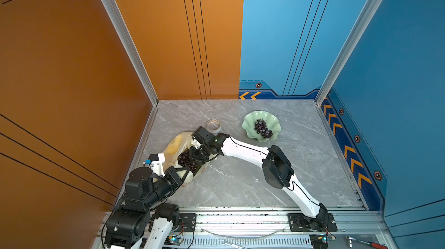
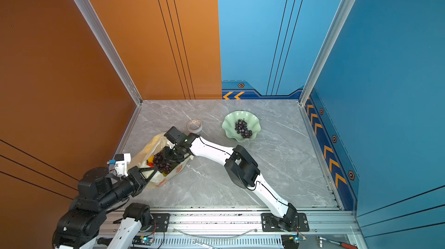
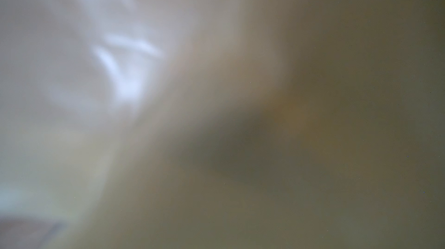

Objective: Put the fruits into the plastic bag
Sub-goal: 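Lower the grapes into the cream bag and open the right gripper, then withdraw the open right gripper from the bag toward the green plate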

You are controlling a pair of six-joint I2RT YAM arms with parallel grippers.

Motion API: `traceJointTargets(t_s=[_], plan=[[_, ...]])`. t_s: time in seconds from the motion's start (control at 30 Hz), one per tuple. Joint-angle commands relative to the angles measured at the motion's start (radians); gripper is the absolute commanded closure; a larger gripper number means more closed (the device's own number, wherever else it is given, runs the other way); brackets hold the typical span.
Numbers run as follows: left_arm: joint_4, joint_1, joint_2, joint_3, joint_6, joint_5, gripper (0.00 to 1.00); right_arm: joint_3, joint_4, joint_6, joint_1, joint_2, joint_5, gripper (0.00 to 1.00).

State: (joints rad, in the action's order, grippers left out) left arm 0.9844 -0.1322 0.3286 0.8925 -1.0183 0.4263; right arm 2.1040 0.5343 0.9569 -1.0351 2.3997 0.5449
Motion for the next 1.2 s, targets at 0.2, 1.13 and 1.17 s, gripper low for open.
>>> traceJointTargets(t_s=[0.2,1.13,1.17], plan=[[0.045,-0.003,0.019,-0.010,0.007,-0.013,1.00,-0.045,0.014,-0.080,0.000,-0.008,-0.033,0.35],[0.058,-0.003,-0.014,-0.048,-0.002,-0.019,1.00,-0.200,0.100,-0.190,0.184,-0.246,-0.062,0.00],[0.057,-0.003,-0.015,-0.050,-0.002,-0.018,1.00,-0.201,0.100,-0.191,0.195,-0.248,-0.065,0.00]])
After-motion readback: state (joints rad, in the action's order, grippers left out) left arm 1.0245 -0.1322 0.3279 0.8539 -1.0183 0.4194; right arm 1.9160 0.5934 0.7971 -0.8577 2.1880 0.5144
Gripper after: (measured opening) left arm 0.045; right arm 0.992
